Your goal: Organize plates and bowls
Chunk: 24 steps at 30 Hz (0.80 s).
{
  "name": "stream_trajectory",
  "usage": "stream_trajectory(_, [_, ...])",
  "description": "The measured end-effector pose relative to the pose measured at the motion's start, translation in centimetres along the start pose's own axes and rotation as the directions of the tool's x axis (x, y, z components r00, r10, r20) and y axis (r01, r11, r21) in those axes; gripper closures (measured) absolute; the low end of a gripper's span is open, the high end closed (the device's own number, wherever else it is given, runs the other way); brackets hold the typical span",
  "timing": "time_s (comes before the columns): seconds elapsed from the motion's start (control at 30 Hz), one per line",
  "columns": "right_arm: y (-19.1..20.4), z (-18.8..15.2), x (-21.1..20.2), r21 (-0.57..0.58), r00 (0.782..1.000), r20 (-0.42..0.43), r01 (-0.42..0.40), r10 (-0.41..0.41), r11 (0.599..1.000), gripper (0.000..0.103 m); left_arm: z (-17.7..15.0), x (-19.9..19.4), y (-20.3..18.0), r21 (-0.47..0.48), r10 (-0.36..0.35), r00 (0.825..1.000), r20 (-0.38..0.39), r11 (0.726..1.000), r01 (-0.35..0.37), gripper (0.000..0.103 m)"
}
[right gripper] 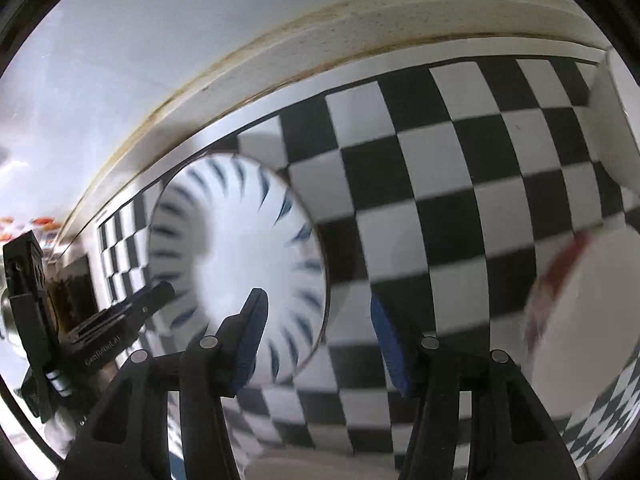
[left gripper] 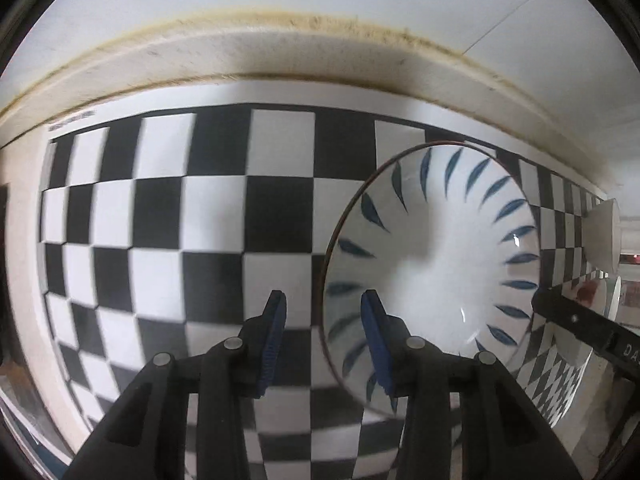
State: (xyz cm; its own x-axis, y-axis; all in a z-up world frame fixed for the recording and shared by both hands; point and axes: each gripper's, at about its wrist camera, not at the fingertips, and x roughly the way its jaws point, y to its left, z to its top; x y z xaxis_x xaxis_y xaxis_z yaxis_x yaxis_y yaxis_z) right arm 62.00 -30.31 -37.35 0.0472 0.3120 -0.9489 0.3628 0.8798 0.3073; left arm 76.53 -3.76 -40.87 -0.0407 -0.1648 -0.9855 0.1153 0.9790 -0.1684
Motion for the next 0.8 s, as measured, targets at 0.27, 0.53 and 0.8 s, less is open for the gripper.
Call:
stream_trajectory(0.27, [0.5,2.3,2.6,-0.027,0.999,-0.013,0.029,-0.029,0.999,0.091,-0.3,-0.6,-1.2,0.072,0.027,0.999,0.042,0.997,-0.03,0.079])
stream_trajectory(0.53, [1.7,1.6,2.1,-0.066,0.998,-0.011,0.068,-0.068,0.996,0.091,-3.2,-2.0,-1.5,0.077,0.061,0.997,0.053,0.995,-0.065,0.08])
stream_trajectory(0.8, [2.1,-1.6,-1.4,-0.095,0.999,0.019,0.036,-0.035,0.995,0.092,-8.1,-6.4,-2.0,0.09,0.058,0.994,0.094,0.994,-0.066,0.08])
